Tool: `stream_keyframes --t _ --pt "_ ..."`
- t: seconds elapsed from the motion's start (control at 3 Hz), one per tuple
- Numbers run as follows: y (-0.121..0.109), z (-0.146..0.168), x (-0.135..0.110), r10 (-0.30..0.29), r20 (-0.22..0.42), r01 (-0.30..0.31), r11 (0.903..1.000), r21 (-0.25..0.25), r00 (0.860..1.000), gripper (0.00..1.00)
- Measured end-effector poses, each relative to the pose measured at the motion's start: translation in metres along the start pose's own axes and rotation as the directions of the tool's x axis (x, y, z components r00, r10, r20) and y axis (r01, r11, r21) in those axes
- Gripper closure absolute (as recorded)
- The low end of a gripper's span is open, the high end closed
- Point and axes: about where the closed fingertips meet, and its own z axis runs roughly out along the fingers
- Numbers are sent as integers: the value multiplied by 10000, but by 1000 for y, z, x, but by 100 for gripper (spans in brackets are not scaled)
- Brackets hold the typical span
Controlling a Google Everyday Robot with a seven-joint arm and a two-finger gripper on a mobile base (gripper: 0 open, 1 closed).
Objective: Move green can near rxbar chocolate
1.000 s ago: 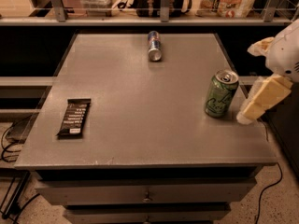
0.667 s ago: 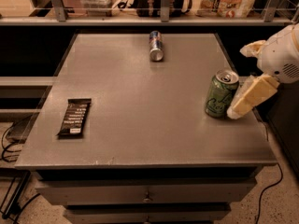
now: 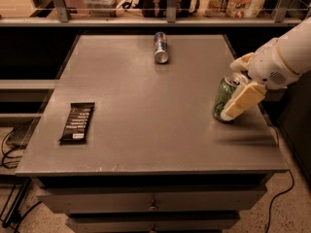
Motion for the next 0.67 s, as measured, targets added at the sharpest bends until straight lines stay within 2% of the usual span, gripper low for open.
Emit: stream_keyframes --t 0.33,0.67 --pt "-2 8 2 -5 -228 1 9999 -150 9997 39" --pt "1 10 -9 -296 -449 280 9990 -360 9986 62"
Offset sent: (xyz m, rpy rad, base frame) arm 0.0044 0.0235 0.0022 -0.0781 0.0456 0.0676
